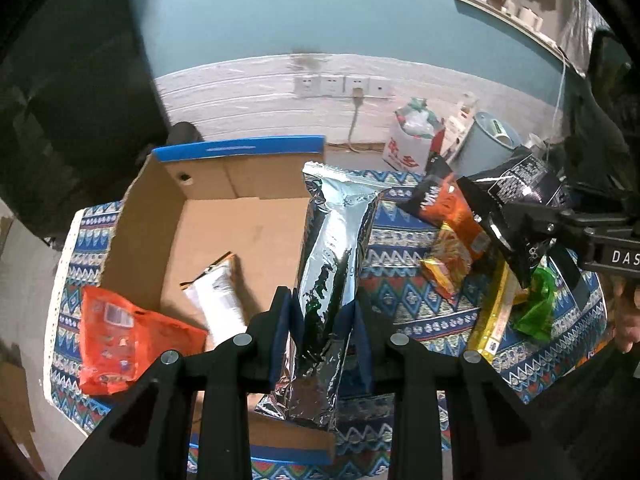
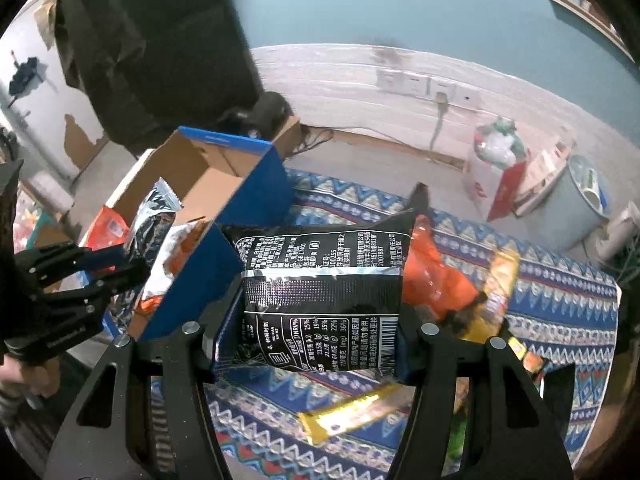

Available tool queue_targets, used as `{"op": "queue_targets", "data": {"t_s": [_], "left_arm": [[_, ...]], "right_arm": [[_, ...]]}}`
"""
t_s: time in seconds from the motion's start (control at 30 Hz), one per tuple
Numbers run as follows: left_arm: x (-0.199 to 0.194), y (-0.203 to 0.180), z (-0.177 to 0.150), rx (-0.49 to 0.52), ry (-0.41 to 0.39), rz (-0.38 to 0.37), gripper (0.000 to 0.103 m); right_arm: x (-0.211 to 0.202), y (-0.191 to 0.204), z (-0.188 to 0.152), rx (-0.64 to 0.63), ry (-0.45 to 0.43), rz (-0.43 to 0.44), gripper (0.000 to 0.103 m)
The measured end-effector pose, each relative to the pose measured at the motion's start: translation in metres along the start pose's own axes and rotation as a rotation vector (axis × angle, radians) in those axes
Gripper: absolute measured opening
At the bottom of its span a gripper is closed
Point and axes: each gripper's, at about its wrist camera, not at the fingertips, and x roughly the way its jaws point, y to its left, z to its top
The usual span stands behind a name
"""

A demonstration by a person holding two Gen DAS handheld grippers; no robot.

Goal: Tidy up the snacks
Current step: 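Carry the black bag and silver bar into the box and release both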

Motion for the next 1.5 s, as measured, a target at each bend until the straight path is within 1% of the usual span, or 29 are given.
{"op": "queue_targets", "data": {"t_s": [0.57, 0.77, 0.93, 1.0, 1.07, 1.13, 1.3, 1.5], "left_arm": [[0.004, 0.079, -0.008, -0.151, 0.002, 0.065, 0.03], [0.014, 0.099, -0.012, -0.204, 0.023, 0.078, 0.03], [0.027, 0.114, -0.014, -0.265, 0.073, 0.076, 0.031], [0.026, 0.119, -0.015, -0.285, 0.073, 0.085, 0.035], [0.023, 0.124, -0.016, -0.304, 0.069, 0.104, 0.053], [0.018, 0.13, -0.016, -0.327, 0.051, 0.125, 0.059], [0.008, 0.139, -0.018, -0.33, 0.025, 0.176, 0.059], [0.002, 0.149, -0.02, -0.332, 0.017, 0.191, 0.059]], "right_arm": [[0.046, 0.065, 0.037, -0.063, 0.029, 0.058, 0.061], [0.064, 0.087, 0.047, -0.09, 0.042, 0.076, 0.061], [0.073, 0.105, 0.053, -0.127, 0.045, 0.089, 0.061], [0.077, 0.111, 0.056, -0.147, 0.05, 0.098, 0.061], [0.081, 0.118, 0.058, -0.164, 0.054, 0.103, 0.061], [0.086, 0.123, 0.061, -0.175, 0.056, 0.107, 0.061], [0.098, 0.135, 0.067, -0.184, 0.067, 0.112, 0.061], [0.118, 0.147, 0.069, -0.198, 0.097, 0.113, 0.061]]}}
